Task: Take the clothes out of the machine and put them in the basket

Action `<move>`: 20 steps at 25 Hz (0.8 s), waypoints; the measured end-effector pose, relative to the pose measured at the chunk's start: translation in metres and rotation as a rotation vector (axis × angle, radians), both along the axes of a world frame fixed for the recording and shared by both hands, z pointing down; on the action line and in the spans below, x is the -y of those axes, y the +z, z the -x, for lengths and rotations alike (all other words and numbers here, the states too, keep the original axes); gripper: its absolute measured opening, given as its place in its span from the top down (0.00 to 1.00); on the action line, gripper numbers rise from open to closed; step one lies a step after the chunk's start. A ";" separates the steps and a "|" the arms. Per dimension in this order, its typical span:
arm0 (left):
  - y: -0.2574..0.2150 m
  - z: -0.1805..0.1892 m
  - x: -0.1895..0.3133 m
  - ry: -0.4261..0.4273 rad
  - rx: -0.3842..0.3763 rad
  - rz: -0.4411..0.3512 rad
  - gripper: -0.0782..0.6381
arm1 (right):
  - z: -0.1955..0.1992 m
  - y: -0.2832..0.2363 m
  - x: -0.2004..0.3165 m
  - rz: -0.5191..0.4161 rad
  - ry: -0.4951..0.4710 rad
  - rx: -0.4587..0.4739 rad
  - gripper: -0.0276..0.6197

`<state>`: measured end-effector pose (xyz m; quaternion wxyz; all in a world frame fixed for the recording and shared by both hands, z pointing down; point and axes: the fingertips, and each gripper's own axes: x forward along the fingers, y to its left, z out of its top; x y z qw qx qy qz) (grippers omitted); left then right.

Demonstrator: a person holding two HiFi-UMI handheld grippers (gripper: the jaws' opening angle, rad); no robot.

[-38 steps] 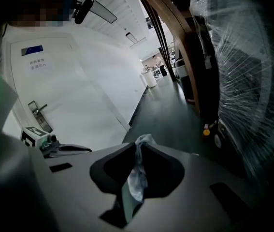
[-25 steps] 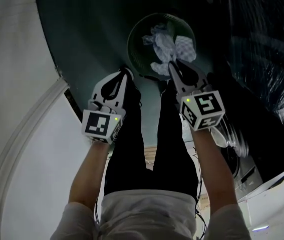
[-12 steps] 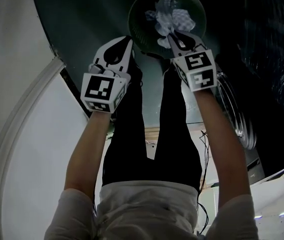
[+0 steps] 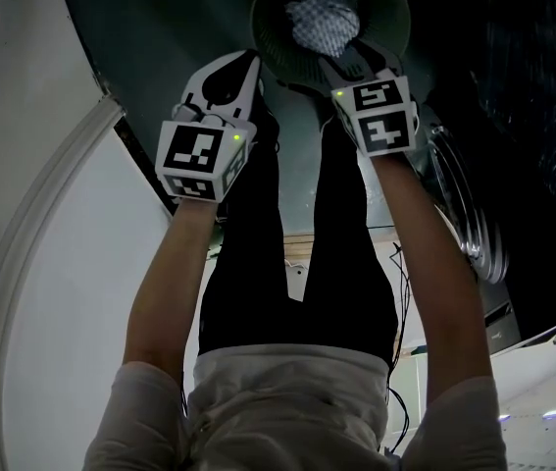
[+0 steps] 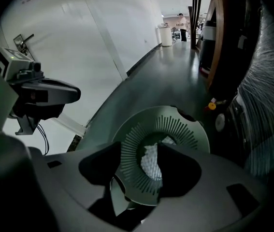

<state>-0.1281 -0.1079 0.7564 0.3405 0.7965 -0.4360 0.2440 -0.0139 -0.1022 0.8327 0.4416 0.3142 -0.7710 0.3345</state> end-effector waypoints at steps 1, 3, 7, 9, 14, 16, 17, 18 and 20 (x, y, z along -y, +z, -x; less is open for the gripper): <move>0.001 0.000 -0.002 -0.002 0.000 0.000 0.86 | -0.001 0.000 -0.001 -0.003 0.001 0.000 0.58; 0.002 -0.001 -0.004 -0.004 -0.001 -0.002 0.86 | -0.003 0.001 -0.001 -0.014 0.008 0.001 0.59; 0.002 0.000 -0.004 0.000 0.003 -0.001 0.86 | -0.007 -0.001 0.000 -0.023 0.025 0.002 0.61; 0.001 0.000 -0.004 0.002 0.005 0.001 0.86 | -0.011 -0.003 -0.001 -0.023 0.034 -0.002 0.66; 0.000 -0.002 -0.008 0.021 0.008 0.002 0.86 | -0.024 -0.006 -0.005 -0.055 0.068 -0.004 0.94; 0.001 -0.002 -0.008 0.027 0.011 0.000 0.86 | -0.027 -0.007 -0.005 -0.063 0.089 0.001 0.95; 0.001 -0.001 -0.009 0.028 0.012 0.000 0.86 | -0.029 -0.008 -0.005 -0.065 0.099 0.003 0.95; 0.001 -0.001 -0.009 0.027 0.014 0.000 0.86 | -0.029 -0.009 -0.005 -0.067 0.108 0.005 0.95; 0.001 0.000 -0.012 0.028 0.016 0.002 0.86 | -0.030 -0.012 -0.006 -0.071 0.118 0.008 0.95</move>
